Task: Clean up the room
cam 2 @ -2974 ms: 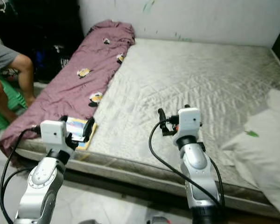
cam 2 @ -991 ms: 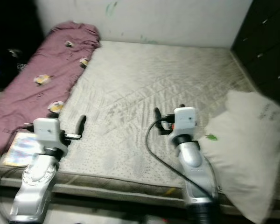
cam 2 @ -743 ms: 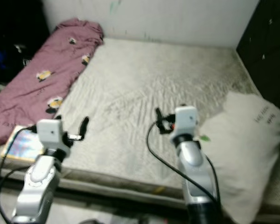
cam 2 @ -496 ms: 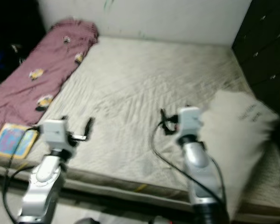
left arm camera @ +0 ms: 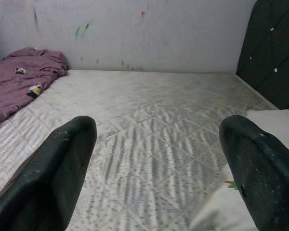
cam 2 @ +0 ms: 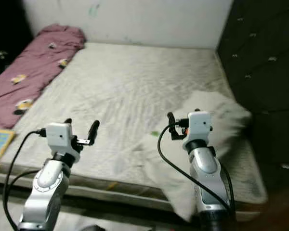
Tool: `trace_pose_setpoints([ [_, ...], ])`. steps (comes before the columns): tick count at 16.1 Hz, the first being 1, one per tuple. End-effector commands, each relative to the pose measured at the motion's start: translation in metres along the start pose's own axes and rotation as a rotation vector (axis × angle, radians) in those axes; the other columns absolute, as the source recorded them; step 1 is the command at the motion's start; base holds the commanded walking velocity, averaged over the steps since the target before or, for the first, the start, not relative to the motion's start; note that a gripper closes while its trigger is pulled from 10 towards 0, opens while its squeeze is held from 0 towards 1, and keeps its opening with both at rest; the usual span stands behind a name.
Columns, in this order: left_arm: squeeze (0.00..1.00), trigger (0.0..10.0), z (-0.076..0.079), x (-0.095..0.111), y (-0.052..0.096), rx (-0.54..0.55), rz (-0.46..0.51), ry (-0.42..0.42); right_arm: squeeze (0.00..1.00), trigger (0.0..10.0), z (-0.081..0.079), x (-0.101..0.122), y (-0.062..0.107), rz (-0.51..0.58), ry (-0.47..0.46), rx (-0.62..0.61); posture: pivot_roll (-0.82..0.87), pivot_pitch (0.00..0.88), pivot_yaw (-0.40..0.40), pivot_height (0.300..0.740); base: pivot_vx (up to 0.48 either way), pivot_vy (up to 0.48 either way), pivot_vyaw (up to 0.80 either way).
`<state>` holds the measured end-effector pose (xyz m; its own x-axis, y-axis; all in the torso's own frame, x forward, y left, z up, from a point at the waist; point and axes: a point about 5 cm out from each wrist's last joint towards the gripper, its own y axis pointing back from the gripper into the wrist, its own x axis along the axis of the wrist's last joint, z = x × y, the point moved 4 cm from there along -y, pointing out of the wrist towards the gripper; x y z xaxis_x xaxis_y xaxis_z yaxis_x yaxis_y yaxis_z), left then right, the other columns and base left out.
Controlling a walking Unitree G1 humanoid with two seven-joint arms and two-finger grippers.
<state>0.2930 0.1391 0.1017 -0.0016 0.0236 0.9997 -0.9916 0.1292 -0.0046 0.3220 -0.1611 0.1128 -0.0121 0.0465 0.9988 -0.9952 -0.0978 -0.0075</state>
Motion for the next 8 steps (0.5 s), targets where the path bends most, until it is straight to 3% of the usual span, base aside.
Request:
trace_pose_setpoints([
  [1, 0.00, 10.0, -0.0082, 0.0020, 0.0006, 0.021, 0.003, -0.018, 0.00, 10.0, -0.0066, 0.0054, -0.0028, 0.017, -0.008, 0.012, -0.07, 0.000, 0.012, 0.740, 0.000, -0.345, 0.00],
  [3, 0.00, 10.0, -0.0077, 0.0016, 0.0006, 0.019, 0.002, -0.017, 0.00, 10.0, -0.0063, 0.0052, -0.0026, 0.016, -0.007, 0.011, -0.07, 0.000, 0.012, 0.740, 0.000, -0.336, 0.00],
  [8, 0.00, 10.0, -0.0104, 0.0015, 0.0007, 0.040, 0.006, -0.007, 0.00, 10.0, -0.0066, 0.0043, -0.0029, 0.015, -0.005, 0.012, -0.07, 0.000, 0.010, 0.740, 0.000, 0.000, 0.00],
])
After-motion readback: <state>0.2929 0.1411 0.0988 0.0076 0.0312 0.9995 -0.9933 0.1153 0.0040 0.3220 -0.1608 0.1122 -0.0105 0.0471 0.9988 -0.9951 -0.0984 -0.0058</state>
